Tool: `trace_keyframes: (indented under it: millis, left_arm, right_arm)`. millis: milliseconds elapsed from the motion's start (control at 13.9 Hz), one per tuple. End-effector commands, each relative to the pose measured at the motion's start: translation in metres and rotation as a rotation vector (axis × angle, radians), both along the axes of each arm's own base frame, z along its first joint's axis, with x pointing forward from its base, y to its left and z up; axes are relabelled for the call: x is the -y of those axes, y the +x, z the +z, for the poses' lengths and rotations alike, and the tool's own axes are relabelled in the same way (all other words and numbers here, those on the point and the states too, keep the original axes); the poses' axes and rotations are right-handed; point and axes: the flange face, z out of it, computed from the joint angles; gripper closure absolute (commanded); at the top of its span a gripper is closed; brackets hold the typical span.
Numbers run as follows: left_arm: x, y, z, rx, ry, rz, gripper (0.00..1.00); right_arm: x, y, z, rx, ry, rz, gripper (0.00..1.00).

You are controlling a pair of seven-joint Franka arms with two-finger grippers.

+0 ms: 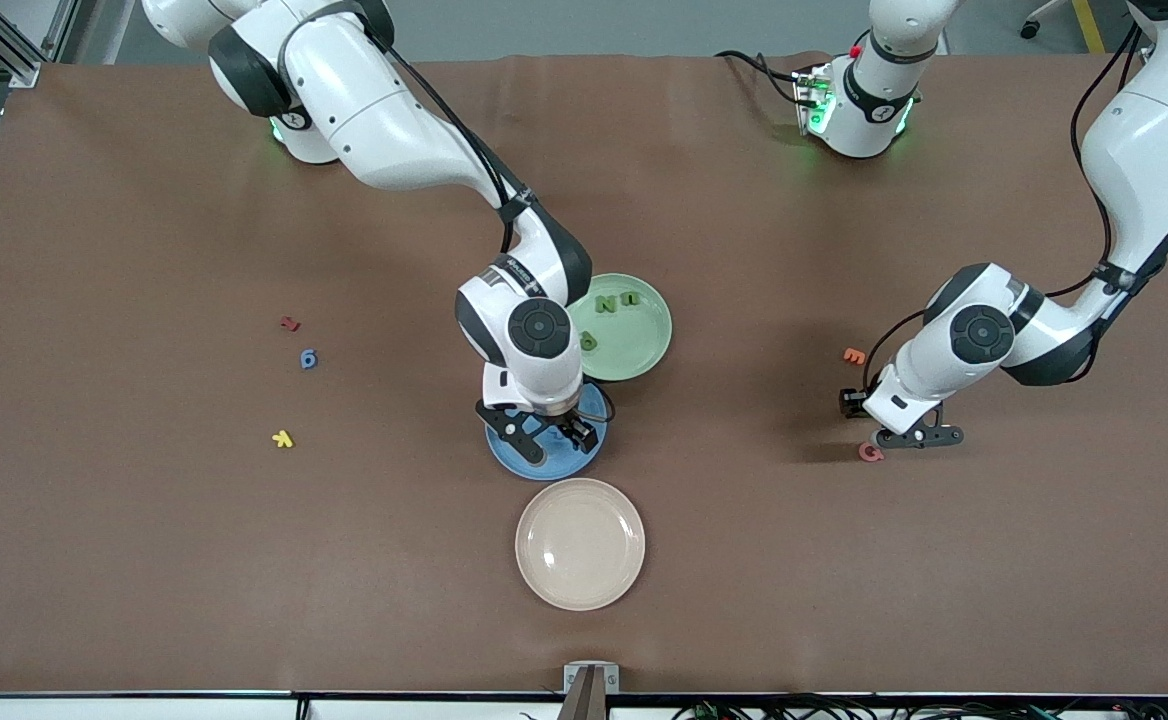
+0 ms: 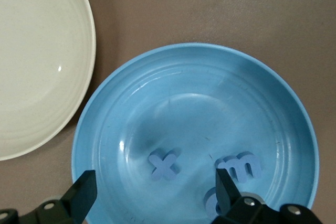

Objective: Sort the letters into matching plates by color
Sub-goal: 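Grasp the green B with the left gripper, then lift the B with the left gripper while the right gripper reaches the blue g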

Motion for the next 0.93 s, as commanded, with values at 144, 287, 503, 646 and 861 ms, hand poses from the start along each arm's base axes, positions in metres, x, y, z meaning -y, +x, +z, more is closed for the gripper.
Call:
trace_keyframes:
  millis: [144,287,503,646,861]
  left_arm:
    - [-0.002,-0.002,0.000,0.018,0.005,-0.021,0.63]
    - [-0.002,-0.002,0.000,0.017,0.006,-0.020,0.71]
    - [-0.002,-0.002,0.001,0.019,0.009,-0.013,0.79]
    - [-0.003,-0.001,0.004,0.026,0.014,-0.011,0.80]
    - [0.015,-0.002,0.019,0.026,0.016,-0.013,0.80]
  right_arm:
    - [-0.002,0.003,0.000,0.010,-0.006,0.003,0.00]
    - [-0.002,0.003,0.000,0.010,-0.006,0.003,0.00]
    - [0.000,0.004,0.002,0.009,-0.005,0.004,0.00]
    - [0.001,0.005,0.003,0.007,-0.005,0.006,0.00]
    - [0.010,0.012,0.024,0.013,0.004,0.056,0.00]
